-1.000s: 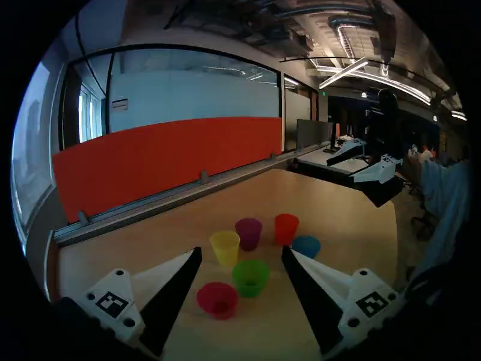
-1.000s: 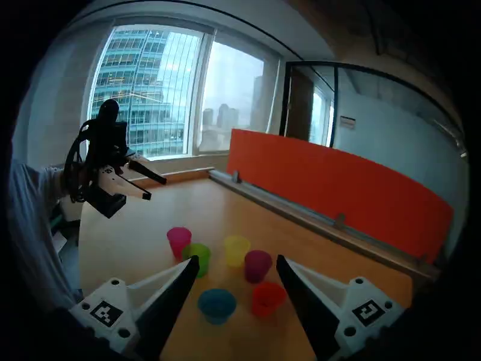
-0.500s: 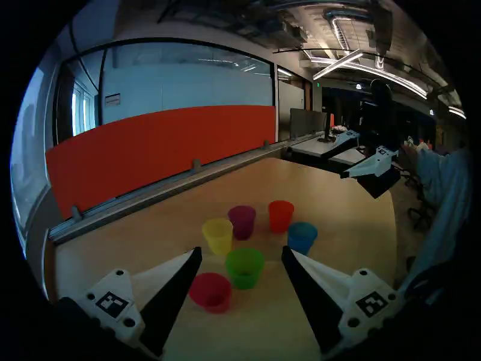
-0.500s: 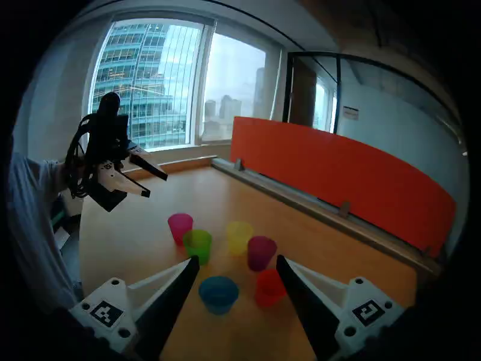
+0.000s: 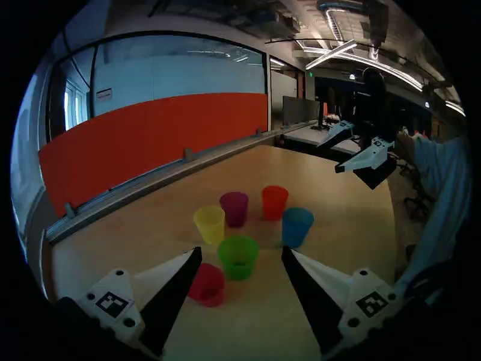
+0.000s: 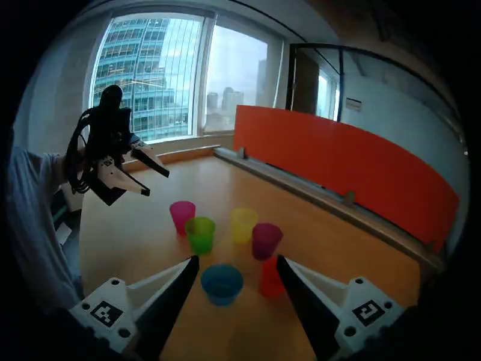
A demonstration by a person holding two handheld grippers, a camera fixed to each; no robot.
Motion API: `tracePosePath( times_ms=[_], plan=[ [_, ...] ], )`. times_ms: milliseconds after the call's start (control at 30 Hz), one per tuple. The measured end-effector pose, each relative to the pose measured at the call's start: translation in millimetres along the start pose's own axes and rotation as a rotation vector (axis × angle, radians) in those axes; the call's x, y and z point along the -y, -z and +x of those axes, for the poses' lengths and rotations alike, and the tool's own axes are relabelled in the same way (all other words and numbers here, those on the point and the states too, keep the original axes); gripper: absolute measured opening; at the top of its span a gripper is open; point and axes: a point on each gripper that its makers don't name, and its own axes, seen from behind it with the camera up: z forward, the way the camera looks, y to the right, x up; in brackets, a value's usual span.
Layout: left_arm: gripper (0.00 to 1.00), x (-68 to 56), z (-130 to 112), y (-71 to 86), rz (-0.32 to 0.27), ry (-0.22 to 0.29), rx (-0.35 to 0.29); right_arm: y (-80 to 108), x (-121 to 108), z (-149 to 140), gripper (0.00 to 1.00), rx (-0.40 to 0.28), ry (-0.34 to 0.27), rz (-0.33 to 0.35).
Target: Pour water
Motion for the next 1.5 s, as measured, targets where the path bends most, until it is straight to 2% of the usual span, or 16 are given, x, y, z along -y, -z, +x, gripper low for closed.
tracePosePath(
  times_ms=[700, 1300, 1500],
  plan=[
    [0.99, -4.3, -20, -15.5, -0.03, -0.011, 0.046, -15.8, 10, -38, 1.0, 0.084, -0.004, 0.038],
    [0.99, -3.3, -22, -22.6, -0.034, -0.005, 0.047, -43.2, 20, -71, 1.0, 0.146, -0.021, 0.064],
    [0.99, -1.5, -24, -25.4, -0.032, -0.007, 0.049, -52.2, 21, -83, 1.0, 0.17, -0.009, 0.07]
  ],
)
